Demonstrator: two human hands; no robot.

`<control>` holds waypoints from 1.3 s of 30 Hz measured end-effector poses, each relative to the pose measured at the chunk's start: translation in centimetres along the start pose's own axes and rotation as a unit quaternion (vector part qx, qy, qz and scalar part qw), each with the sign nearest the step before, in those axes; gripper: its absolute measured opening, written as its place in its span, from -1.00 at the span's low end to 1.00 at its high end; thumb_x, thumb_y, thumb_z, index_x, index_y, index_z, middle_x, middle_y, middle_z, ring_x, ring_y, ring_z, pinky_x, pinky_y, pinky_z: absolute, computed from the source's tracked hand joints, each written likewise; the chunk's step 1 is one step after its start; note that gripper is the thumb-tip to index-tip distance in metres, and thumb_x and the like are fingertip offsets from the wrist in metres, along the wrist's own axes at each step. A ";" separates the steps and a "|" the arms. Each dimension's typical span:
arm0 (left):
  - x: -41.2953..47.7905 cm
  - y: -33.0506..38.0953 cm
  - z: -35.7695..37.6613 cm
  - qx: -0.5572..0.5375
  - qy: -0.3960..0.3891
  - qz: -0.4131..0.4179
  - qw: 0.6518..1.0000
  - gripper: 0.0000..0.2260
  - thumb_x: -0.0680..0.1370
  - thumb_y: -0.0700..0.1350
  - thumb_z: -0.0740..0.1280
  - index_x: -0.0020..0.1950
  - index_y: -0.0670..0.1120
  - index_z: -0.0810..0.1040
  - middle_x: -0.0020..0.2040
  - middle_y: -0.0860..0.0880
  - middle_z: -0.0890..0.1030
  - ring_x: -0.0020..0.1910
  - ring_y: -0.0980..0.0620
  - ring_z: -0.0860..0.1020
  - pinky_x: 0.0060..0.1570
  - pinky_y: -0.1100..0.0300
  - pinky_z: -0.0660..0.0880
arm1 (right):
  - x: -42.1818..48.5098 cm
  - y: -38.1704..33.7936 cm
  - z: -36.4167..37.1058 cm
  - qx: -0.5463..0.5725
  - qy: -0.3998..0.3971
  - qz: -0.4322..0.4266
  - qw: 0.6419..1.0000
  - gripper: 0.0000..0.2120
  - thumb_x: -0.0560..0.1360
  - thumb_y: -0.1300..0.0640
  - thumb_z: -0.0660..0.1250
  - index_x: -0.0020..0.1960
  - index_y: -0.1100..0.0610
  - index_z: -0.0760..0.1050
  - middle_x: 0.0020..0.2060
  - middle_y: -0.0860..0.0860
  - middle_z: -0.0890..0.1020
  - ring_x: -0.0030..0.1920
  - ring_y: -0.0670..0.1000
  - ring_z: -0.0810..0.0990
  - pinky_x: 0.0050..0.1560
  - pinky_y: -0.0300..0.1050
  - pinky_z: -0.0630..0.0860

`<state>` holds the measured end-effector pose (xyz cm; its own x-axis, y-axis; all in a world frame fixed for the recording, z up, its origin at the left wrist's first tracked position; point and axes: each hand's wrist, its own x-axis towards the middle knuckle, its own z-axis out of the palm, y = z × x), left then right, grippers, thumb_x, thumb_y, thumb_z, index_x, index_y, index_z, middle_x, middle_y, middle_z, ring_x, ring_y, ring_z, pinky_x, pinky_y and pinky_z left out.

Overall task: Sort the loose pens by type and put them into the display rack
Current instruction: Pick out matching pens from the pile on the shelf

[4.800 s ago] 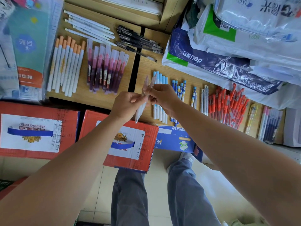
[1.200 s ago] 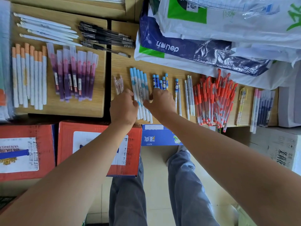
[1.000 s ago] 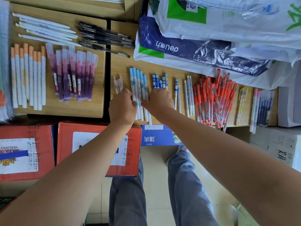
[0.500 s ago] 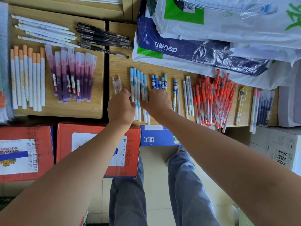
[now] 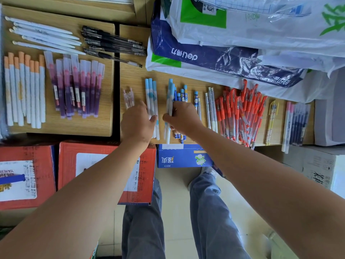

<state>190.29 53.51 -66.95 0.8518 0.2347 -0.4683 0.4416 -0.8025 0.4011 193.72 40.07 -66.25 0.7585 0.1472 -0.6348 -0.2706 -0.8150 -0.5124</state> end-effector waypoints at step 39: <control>-5.2 15.8 0.3 -0.335 -0.164 -0.076 0.925 -0.87 0.65 -0.07 0.16 0.16 -0.03 0.43 -0.04 0.00 0.52 -0.07 0.07 0.46 -0.15 0.27 0.34 | -6.7 9.3 -15.5 0.355 -0.110 0.035 0.928 -0.85 0.63 0.13 0.16 -0.08 0.12 0.44 -0.37 0.03 0.41 -0.42 -0.07 0.34 -0.47 -0.33 0.32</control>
<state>192.76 39.41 -58.38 0.6819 0.0499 -0.7297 0.7190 -0.2288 0.6563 195.37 22.83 -57.79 0.6067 0.2817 -0.7433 -0.6958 -0.2641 -0.6680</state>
